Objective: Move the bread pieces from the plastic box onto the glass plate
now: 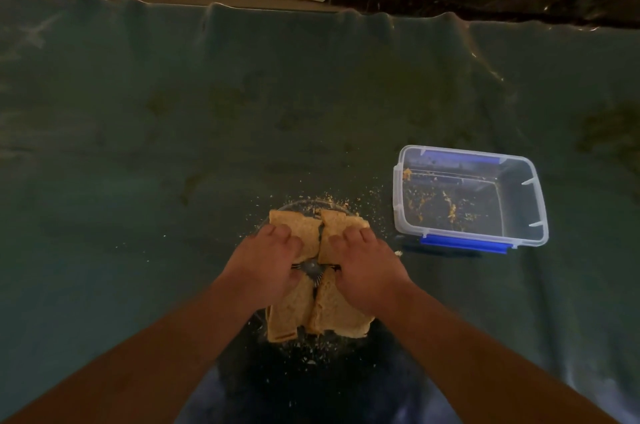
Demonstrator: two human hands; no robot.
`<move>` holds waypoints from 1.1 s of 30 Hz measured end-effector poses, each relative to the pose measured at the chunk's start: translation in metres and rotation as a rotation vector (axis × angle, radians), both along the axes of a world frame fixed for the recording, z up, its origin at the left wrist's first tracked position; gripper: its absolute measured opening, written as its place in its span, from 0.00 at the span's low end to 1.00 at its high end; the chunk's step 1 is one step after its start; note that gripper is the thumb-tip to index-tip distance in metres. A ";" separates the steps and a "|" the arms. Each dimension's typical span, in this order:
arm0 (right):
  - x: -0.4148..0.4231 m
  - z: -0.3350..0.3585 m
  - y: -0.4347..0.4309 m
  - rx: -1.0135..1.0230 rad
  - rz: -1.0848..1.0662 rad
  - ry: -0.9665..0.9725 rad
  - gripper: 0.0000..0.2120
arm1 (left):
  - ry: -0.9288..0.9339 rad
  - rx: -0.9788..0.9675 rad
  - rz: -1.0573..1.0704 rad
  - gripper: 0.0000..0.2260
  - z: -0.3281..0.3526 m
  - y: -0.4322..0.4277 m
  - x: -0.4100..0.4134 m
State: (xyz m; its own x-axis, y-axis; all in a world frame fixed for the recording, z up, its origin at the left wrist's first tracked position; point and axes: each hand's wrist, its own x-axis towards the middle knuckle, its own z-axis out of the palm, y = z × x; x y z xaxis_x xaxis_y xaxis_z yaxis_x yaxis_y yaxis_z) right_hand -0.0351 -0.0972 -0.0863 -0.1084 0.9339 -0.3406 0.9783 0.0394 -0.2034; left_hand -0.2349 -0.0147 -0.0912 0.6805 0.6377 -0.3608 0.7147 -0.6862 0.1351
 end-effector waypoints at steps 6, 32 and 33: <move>0.001 0.002 0.009 0.041 0.024 0.015 0.22 | -0.053 0.083 -0.013 0.21 0.004 0.006 -0.005; -0.012 -0.004 -0.013 0.127 -0.051 -0.023 0.40 | -0.110 0.175 0.136 0.36 0.003 -0.020 -0.008; -0.012 -0.003 -0.012 0.138 -0.069 -0.021 0.40 | -0.119 0.202 0.146 0.36 0.003 -0.018 -0.009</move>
